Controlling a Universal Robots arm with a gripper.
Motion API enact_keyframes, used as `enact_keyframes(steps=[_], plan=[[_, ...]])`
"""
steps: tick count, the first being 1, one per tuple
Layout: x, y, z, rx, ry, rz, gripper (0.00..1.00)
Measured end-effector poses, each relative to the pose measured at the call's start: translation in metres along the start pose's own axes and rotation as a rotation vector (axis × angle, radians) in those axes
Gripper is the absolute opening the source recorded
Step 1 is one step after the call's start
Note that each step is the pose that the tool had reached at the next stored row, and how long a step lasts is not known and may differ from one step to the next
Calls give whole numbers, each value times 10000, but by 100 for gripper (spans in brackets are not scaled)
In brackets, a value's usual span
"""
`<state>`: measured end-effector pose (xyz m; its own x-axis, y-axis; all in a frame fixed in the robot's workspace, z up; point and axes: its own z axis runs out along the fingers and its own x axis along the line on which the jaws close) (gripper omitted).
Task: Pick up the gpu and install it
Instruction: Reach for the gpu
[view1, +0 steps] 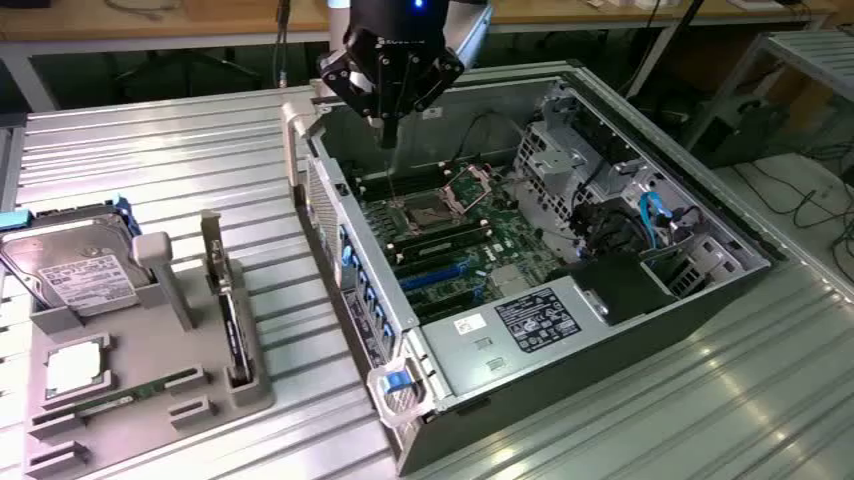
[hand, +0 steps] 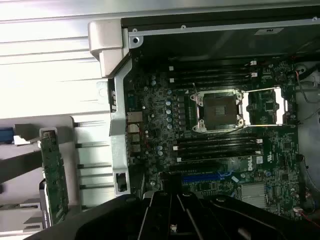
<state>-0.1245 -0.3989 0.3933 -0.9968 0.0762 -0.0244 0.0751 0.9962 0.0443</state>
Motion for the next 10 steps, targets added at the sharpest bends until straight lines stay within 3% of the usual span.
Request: enact_keyframes(steps=[10], plan=[[139, -12, -4, 0, 0, -1, 11]])
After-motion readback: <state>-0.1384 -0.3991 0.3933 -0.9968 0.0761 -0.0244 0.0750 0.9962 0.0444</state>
